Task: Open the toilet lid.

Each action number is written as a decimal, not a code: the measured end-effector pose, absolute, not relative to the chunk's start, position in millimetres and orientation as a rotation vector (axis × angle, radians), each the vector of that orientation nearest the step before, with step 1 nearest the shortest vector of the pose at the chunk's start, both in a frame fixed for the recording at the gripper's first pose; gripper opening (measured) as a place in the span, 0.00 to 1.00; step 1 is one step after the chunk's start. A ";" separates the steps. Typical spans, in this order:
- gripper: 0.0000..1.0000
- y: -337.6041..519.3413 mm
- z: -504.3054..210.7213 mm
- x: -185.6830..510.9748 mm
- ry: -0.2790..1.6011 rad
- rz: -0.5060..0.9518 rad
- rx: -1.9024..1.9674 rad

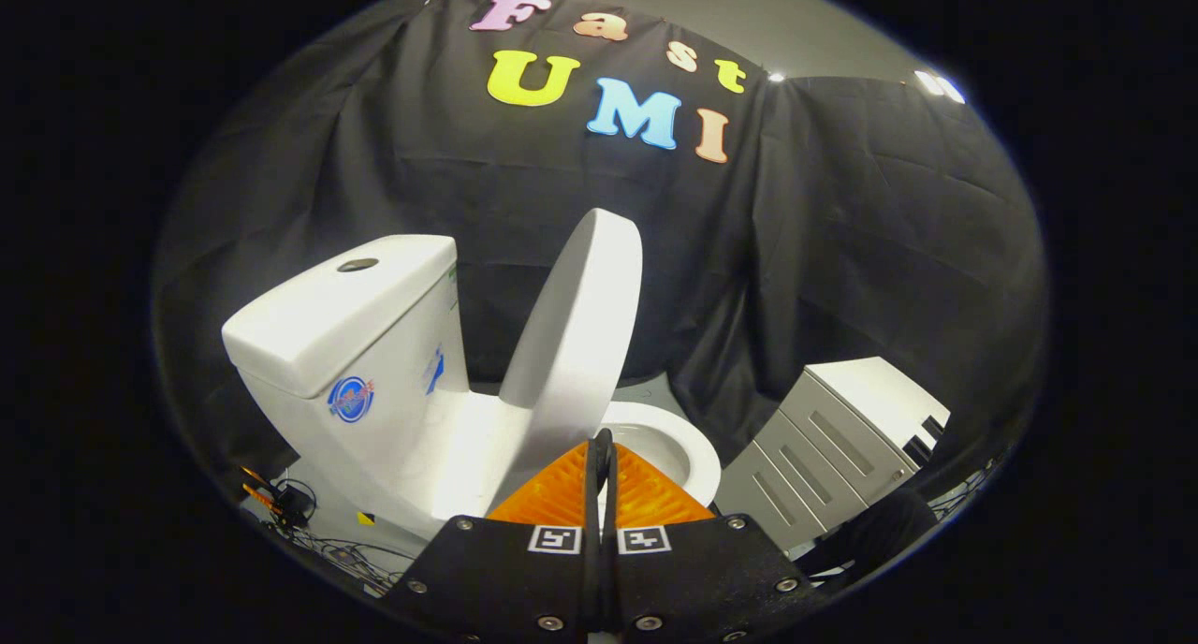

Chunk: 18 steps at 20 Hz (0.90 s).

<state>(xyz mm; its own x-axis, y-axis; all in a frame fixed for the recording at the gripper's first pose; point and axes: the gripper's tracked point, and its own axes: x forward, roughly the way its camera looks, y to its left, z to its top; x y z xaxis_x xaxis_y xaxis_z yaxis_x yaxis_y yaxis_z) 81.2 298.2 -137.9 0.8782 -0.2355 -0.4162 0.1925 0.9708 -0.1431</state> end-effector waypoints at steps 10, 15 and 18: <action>0.00 358.9 -124.7 86.3 0.400 -0.110 -0.091; 0.00 389.3 -124.7 86.4 0.390 -0.049 -0.081; 0.00 404.0 -122.7 87.5 0.387 -0.029 -0.130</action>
<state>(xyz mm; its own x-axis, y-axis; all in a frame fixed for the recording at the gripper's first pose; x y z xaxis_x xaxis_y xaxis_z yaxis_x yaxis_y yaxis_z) 87.5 404.0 -122.7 0.9256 -0.0527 -0.3747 0.0029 0.9912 -0.1323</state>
